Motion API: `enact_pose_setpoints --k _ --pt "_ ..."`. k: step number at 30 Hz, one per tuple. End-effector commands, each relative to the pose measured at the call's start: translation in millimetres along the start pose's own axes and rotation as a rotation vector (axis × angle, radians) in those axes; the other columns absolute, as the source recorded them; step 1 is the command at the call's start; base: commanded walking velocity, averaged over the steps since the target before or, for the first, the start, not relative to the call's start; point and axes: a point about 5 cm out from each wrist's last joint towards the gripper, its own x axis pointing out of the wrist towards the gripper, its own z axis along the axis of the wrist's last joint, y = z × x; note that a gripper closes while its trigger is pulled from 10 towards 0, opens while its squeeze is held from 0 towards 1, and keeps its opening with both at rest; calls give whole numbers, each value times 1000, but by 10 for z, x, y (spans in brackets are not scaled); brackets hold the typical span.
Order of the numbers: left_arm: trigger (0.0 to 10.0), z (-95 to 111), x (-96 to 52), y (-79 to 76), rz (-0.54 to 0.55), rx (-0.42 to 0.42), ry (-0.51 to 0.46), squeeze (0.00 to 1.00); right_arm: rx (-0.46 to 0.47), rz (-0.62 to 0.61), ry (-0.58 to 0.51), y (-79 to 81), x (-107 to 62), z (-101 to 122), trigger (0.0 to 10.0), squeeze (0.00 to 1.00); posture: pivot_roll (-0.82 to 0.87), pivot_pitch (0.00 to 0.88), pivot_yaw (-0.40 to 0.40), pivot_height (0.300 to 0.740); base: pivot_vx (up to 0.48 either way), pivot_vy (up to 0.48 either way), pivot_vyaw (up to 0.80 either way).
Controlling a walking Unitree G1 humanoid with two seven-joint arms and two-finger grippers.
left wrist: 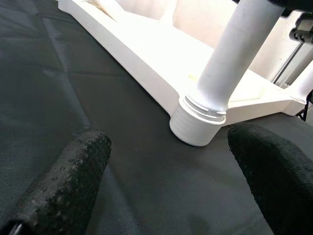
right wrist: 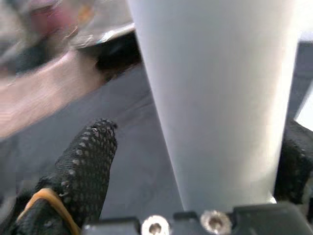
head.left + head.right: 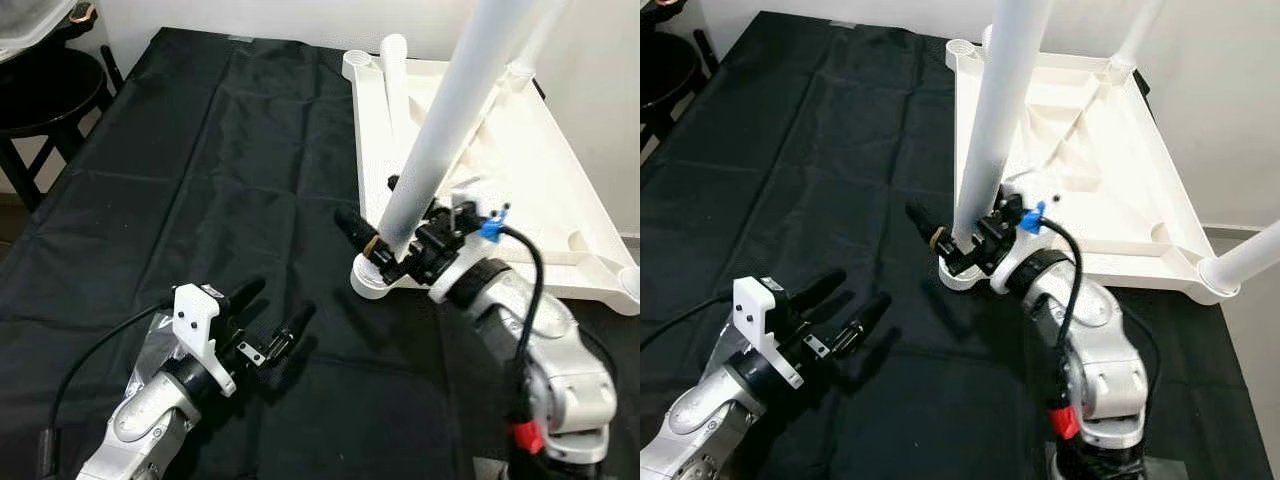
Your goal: Building children table
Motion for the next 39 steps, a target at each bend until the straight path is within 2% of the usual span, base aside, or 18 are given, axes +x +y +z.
enact_pose_setpoints --k 1,2,3,4,5,6,8,13,14,16,17,25,36,37,38,39 --pt "10000 -42 -22 -5 0 -4 12 0 -15 74 -26 -124 -42 72 10000 1000 -10 206 -70 740 0 0 0" --pt "10000 -41 -20 -5 0 -4 11 0 -39 126 -2 -271 -79 116 10000 1000 -10 205 -70 740 0 0 0" --pt "10000 -41 -20 -5 0 -4 11 0 -39 126 -2 -271 -79 116 10000 1000 -10 205 -70 740 0 0 0" --pt "10000 -40 -18 -5 0 -3 10 0 -69 145 21 -391 -100 143 10000 86 -10 205 -70 740 0 0 0" --pt "10000 -40 -18 -5 0 -3 10 0 -69 145 21 -391 -100 143 10000 86 -10 205 -70 740 0 0 0" --pt "10000 -37 -18 -7 0 -3 9 0 -93 175 45 -492 -92 151 10000 0 -6 212 -69 740 0 0 0" --pt "10000 -27 -23 -17 0 -2 7 0 -131 222 54 -643 -14 198 10000 0 6 220 -67 740 0 0 0" --pt "10000 -13 -38 -34 1 -3 8 0 -130 305 27 -703 119 274 10000 0 17 231 -64 740 0 0 0" --pt "10000 -9 -42 -38 0 -3 9 0 -132 330 23 -715 163 284 7020 0 19 235 -64 740 0 0 0" --pt "10000 -6 -45 -41 0 -4 9 0 -135 343 21 -723 188 289 7020 0 20 236 -63 740 0 0 0" --pt "10000 -3 -48 -44 0 -5 10 0 -127 365 14 -742 214 295 0 0 22 240 -63 740 0 0 0" --pt "10000 6 -56 -62 1 -6 12 0 -127 435 11 -832 241 299 0 0 30 247 -67 740 0 0 0" --pt "10000 -5 -48 -68 -1 -10 12 0 -132 442 11 -893 160 310 0 0 23 237 -71 740 0 0 0" --pt "10000 -5 -47 -68 -1 -10 12 0 -136 431 4 -903 152 329 4745 0 23 237 -71 740 0 0 0" --pt "10000 -5 -47 -68 -1 -10 12 0 -136 431 4 -903 152 329 4745 0 23 237 -71 740 0 0 0" --pt "10000 -6 -48 -69 0 -10 12 0 -141 430 1 -912 136 352 10000 0 23 234 -74 740 0 0 0"
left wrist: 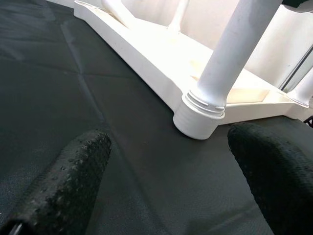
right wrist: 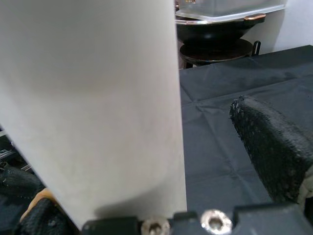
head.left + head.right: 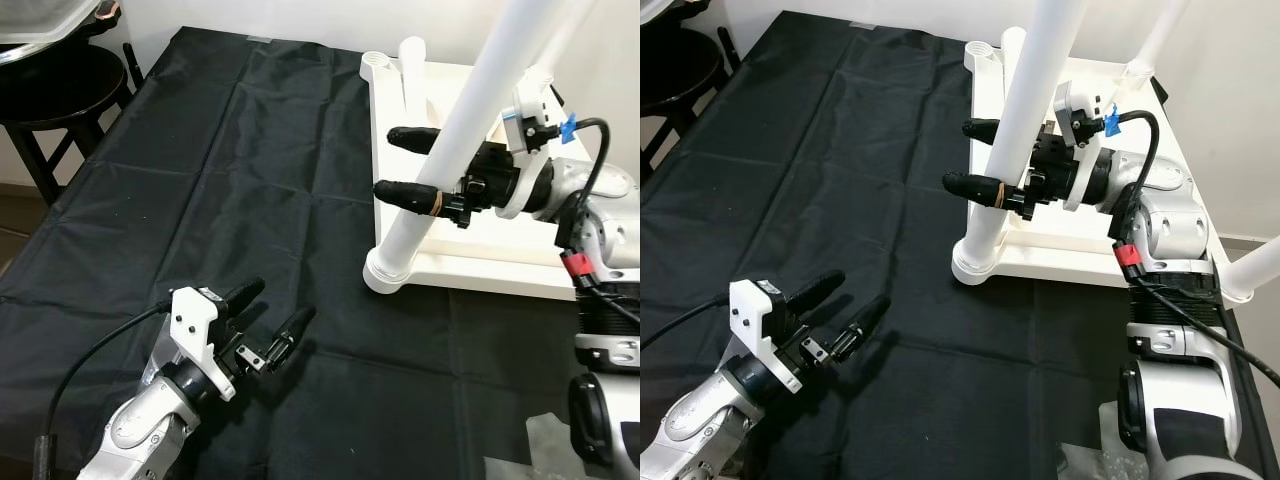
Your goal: Building children table
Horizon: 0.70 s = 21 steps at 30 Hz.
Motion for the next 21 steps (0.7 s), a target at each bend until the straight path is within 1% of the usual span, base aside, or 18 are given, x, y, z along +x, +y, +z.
enact_pose_setpoints --k 1,2,7,12,13,14,17,18,21 --pt "10000 -33 -11 -28 -4 -11 18 0 -24 -27 1 -32 -96 51 10000 0 23 234 -74 740 0 0 0" --pt "10000 -33 -11 -27 -2 -10 17 0 -12 -11 -24 -18 -135 98 0 0 22 233 -74 740 0 0 0" --pt "10000 -31 -10 -26 -3 -11 16 0 -8 12 -24 27 -171 95 0 0 17 234 -71 740 0 0 0" --pt "10000 -31 -4 -26 -5 -12 17 0 2 22 -28 84 -169 81 0 0 16 231 -69 740 0 0 0" --pt "10000 -32 -3 -26 -5 -12 17 0 1 17 -31 88 -165 80 3412 0 16 231 -69 740 0 0 0" --pt "10000 -32 -1 -24 -5 -12 17 0 2 18 -32 95 -156 78 10000 0 16 231 -68 740 0 0 0" --pt "10000 -31 1 -22 -5 -12 17 0 2 21 -33 103 -149 76 10000 0 16 232 -68 740 0 0 0" --pt "10000 -32 3 -22 -5 -12 17 0 10 28 -37 113 -145 73 0 0 17 233 -69 740 0 0 0" --pt "10000 -33 3 -21 -4 -10 16 0 17 37 -40 128 -144 70 0 0 17 230 -70 740 0 0 0"
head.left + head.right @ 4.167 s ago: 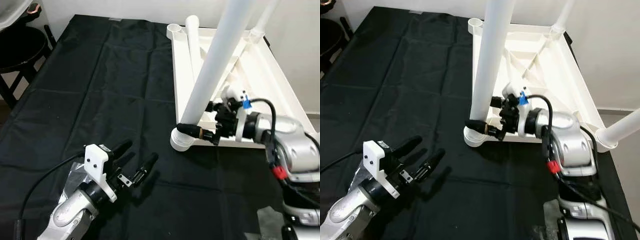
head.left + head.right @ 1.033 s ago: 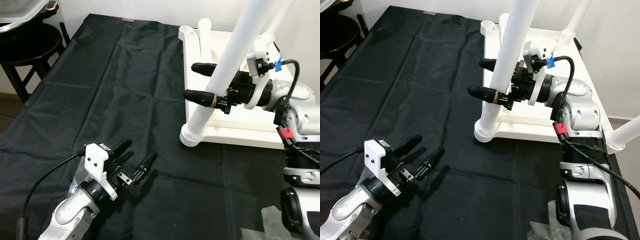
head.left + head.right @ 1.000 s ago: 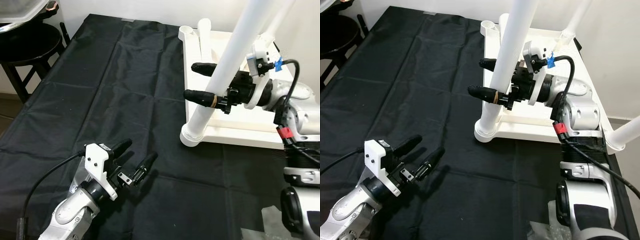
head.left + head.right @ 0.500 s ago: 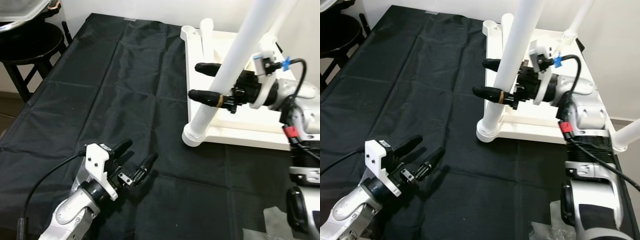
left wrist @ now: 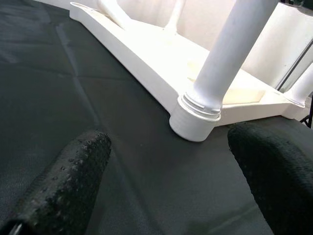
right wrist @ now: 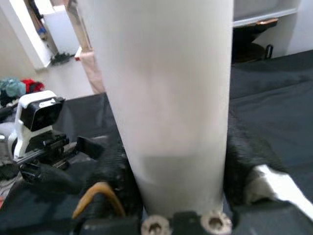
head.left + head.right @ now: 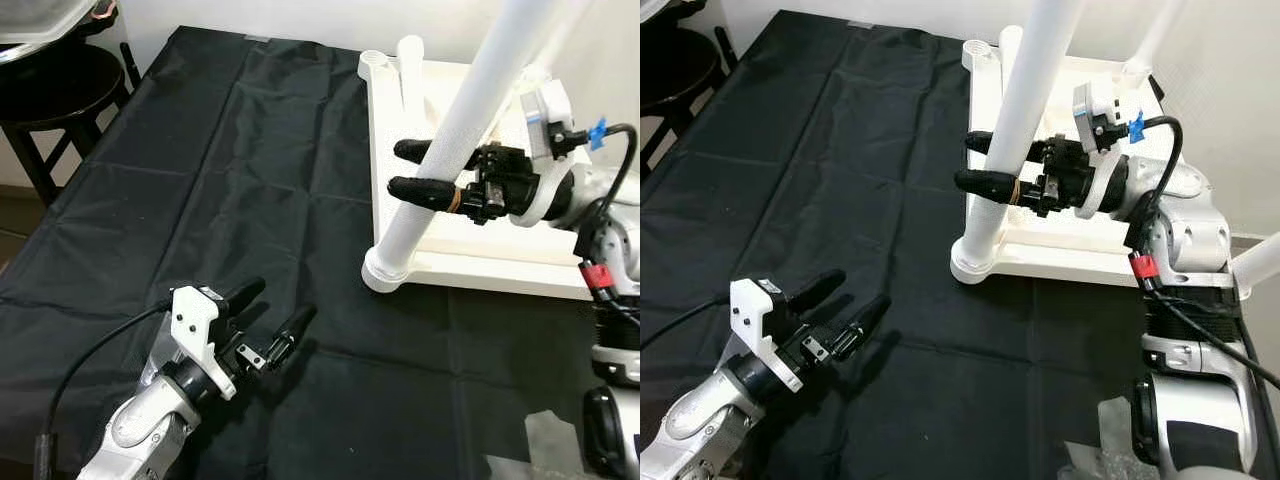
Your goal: Building children table
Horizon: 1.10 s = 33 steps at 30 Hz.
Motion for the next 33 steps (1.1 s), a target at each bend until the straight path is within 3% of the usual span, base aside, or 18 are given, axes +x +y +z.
enact_pose_setpoints --k 1,12,15,17,19,21,22,23,25,32,33 --pt "10000 -46 -14 -19 1 -13 21 0 -16 -3 -5 15 -37 43 0 0 17 230 -70 740 0 0 0" --pt "10000 -45 -16 -21 2 -15 19 0 -14 -40 21 40 -55 8 0 0 12 229 -71 740 0 0 0" --pt "10000 -45 -19 -28 2 -15 18 0 3 -195 95 120 37 -188 0 0 12 237 -93 740 0 0 0" --pt "10000 -44 -23 -28 4 -13 18 0 71 -413 127 285 252 -414 0 0 12 238 -100 740 0 0 0" --pt "10000 -44 -24 -28 5 -13 18 0 86 -472 133 331 295 -460 0 0 12 238 -100 740 0 0 0" --pt "10000 -42 -20 -25 9 -11 15 0 177 -939 221 549 311 -705 0 0 8 240 -103 740 0 0 0" --pt "10000 -42 -20 -25 9 -11 15 0 177 -939 221 549 311 -705 0 0 8 240 -103 740 0 0 0" --pt "10000 -43 -11 -27 10 -10 14 0 165 -1030 252 675 338 -752 0 0 18 239 -101 740 0 0 0" --pt "10000 -46 -9 -26 10 -8 14 0 167 -1083 256 743 383 -762 0 0 19 237 -99 740 0 0 0" --pt "10000 -58 -6 -15 5 -10 15 0 175 -1099 247 730 505 -708 0 0 -1 229 -107 740 0 0 0" --pt "10000 -54 0 -13 7 -9 12 0 191 -1106 249 742 532 -696 1686 0 0 232 -106 740 0 0 0"
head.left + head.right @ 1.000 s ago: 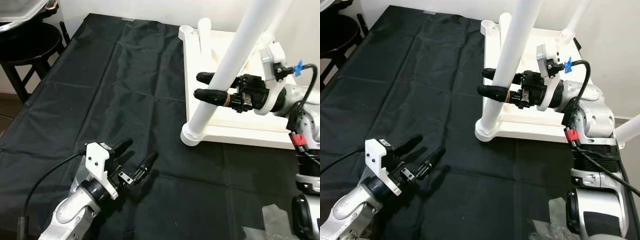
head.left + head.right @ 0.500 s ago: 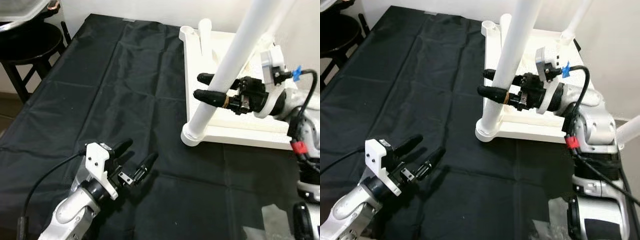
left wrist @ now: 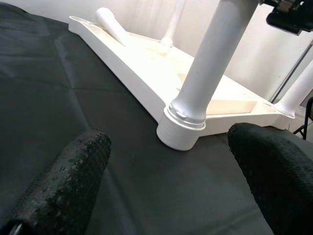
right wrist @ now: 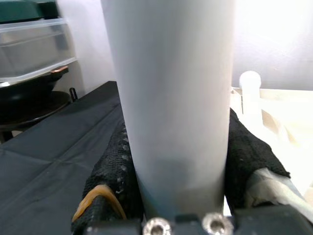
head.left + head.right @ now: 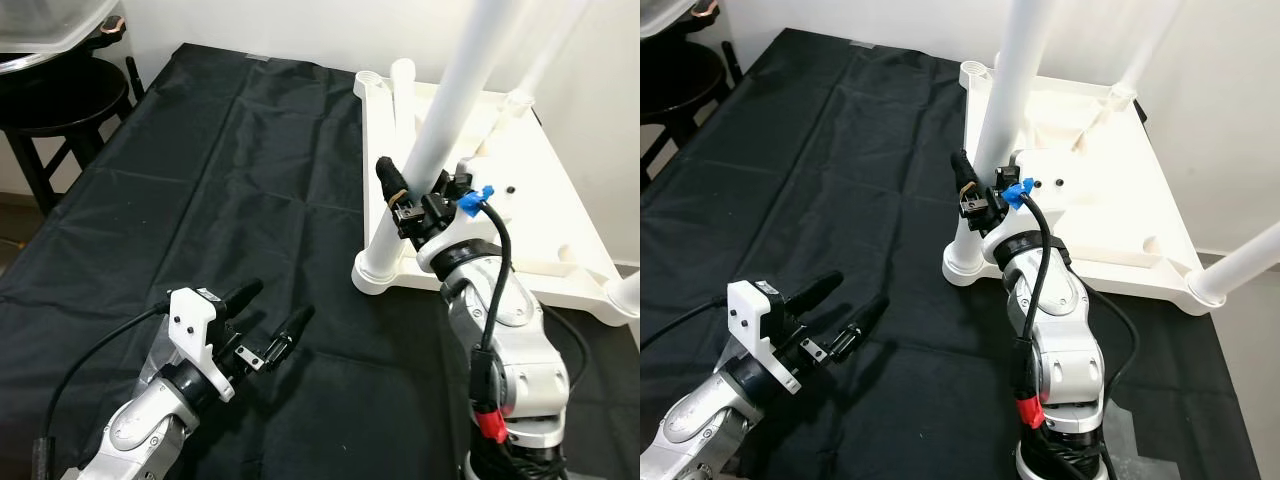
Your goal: Building children table
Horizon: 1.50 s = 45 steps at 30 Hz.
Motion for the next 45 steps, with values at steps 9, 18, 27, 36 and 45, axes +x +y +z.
enact_pose_setpoints --k 9,18,27,36,45 --pt "10000 -26 -15 6 0 2 15 0 134 251 105 -16 31 -120 10000 1000 -6 237 -91 740 0 0 0" --pt "10000 -29 -20 -5 -4 -2 18 0 -63 511 20 -395 93 137 10000 1000 6 241 -88 740 0 0 0" --pt "10000 -24 -29 -14 -4 -2 21 0 -132 835 33 -445 79 279 10000 259 12 242 -82 740 0 0 0" --pt "10000 -18 -26 -21 -1 0 18 0 -198 838 -16 -657 317 432 10000 0 19 243 -88 740 0 0 0" --pt "10000 -12 -24 -30 1 -2 15 0 -216 878 -30 -715 348 517 8275 0 18 248 -90 740 0 0 0"
